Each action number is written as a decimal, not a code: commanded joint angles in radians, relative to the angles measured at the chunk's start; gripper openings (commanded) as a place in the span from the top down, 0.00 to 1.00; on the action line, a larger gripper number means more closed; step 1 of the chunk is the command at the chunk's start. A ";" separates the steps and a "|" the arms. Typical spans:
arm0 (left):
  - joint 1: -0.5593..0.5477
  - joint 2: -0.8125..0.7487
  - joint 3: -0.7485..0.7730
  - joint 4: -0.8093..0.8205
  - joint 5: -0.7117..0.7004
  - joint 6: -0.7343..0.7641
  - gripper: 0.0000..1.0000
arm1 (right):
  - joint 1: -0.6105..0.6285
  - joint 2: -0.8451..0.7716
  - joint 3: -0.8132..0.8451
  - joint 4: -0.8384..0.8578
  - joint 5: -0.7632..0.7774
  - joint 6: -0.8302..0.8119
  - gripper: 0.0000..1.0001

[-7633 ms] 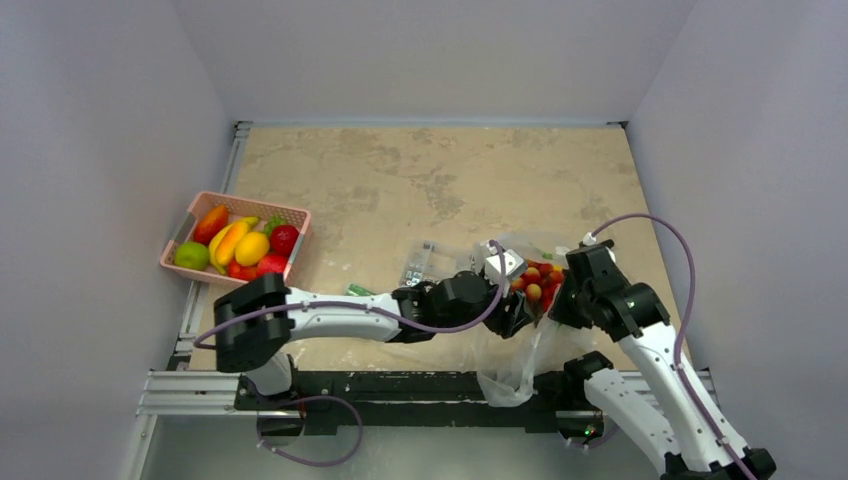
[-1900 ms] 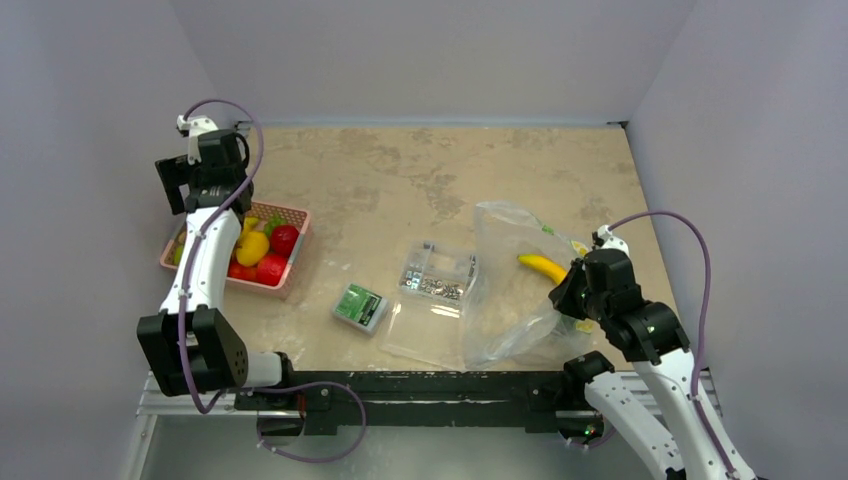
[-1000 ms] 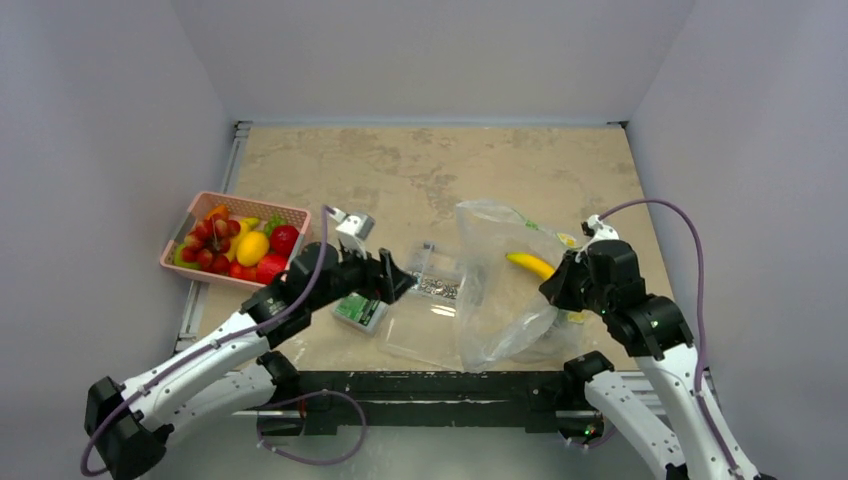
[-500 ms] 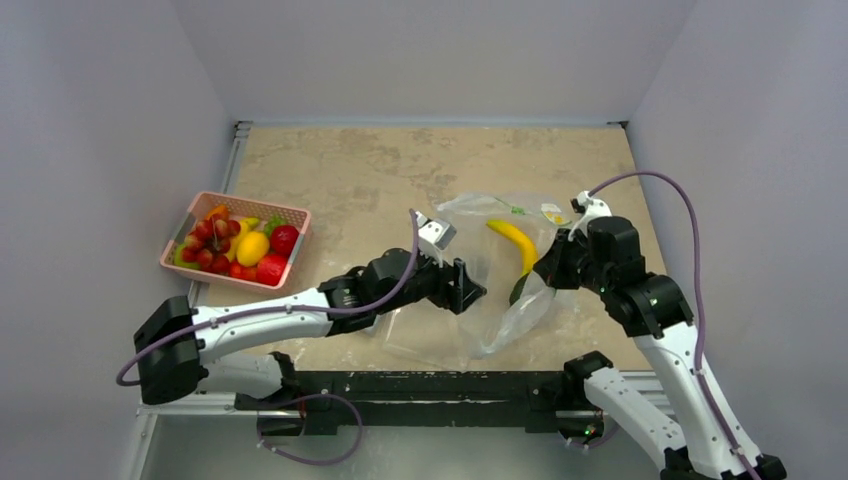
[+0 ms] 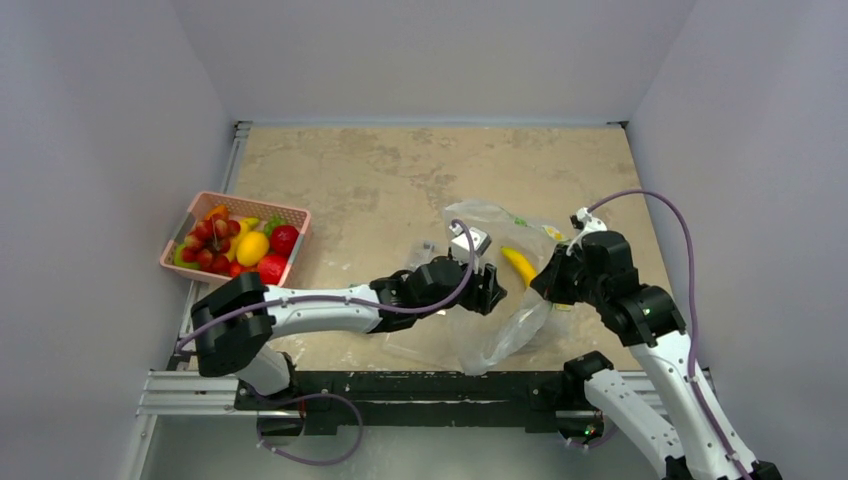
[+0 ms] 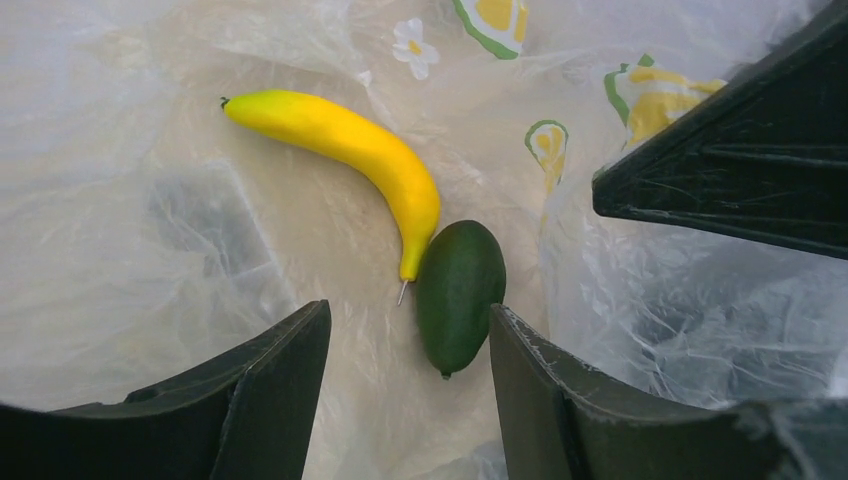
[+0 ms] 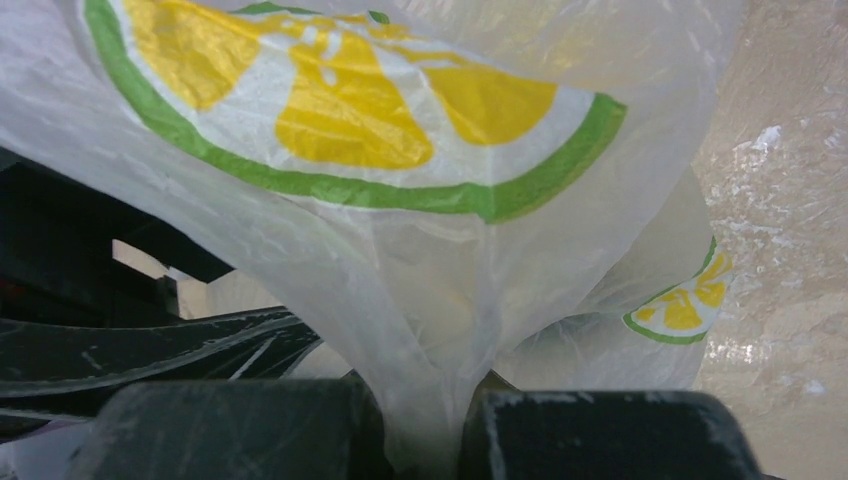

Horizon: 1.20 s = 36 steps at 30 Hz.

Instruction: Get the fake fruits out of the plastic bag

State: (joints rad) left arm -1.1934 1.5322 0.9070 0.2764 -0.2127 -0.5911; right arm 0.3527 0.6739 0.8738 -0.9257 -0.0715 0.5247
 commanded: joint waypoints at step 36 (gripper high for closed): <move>-0.094 0.630 0.468 -0.043 -0.061 -0.011 0.14 | 0.000 -0.047 -0.016 0.000 -0.011 0.034 1.00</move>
State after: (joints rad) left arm -1.2587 2.1159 1.2915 0.2737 -0.2260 -0.6167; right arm 0.3363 0.6369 0.8459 -1.0122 0.0292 0.5304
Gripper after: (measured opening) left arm 0.887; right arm 0.004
